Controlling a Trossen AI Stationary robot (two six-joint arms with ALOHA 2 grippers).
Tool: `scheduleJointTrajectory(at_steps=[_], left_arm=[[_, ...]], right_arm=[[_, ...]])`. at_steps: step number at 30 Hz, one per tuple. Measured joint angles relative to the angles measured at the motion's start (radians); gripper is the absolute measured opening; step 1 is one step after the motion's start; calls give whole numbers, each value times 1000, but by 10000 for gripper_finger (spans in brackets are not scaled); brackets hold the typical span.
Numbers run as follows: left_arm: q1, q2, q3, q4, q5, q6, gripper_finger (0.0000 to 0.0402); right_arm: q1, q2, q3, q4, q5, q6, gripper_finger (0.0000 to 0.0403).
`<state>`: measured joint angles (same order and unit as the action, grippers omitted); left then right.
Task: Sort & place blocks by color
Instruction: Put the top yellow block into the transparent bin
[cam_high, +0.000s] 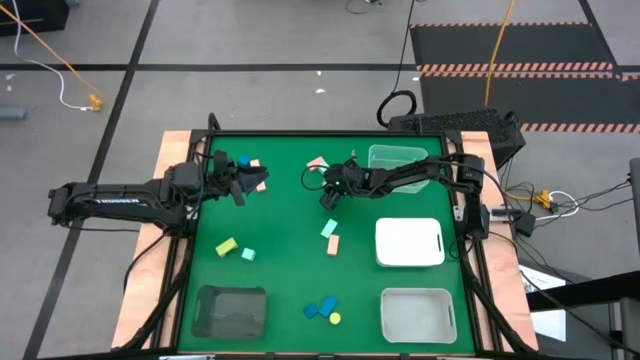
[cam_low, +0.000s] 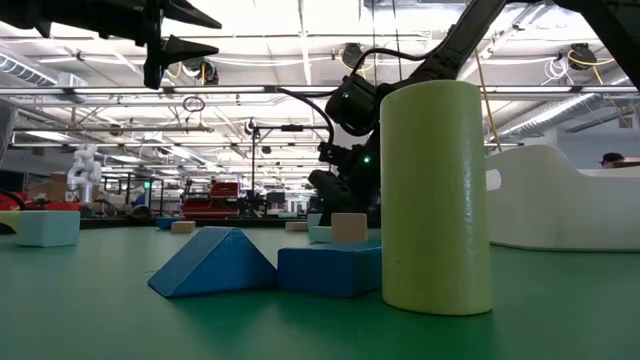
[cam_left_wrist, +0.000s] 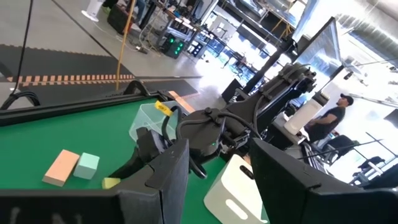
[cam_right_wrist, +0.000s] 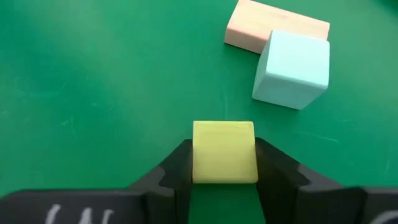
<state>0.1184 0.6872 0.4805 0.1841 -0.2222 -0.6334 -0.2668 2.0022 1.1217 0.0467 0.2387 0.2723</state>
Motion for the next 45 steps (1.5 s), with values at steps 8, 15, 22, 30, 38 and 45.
scheduleJointTrajectory(at_steps=[8, 15, 22, 30, 38, 45], left_arm=[[0, 0, 0, 0, 0, 4, 173], [0, 0, 0, -82, -2, 48, 173], [1, 40, -2, -239, -29, -13, 173], [1, 140, -2, -234, -76, -32, 173], [17, 190, -1, -232, -77, -62, 173], [49, 192, -1, -243, -77, -64, 173]], right_arm=[[0, -96, -10, -54, -18, 16, 116], [0, -285, -5, -133, -12, 97, 116], [-3, -498, -4, -314, -6, 206, 116], [-34, -669, -3, -624, 60, 406, 116], [-71, -715, -4, -913, 155, 530, 116], [-130, -712, -87, -939, 155, 581, 116]])
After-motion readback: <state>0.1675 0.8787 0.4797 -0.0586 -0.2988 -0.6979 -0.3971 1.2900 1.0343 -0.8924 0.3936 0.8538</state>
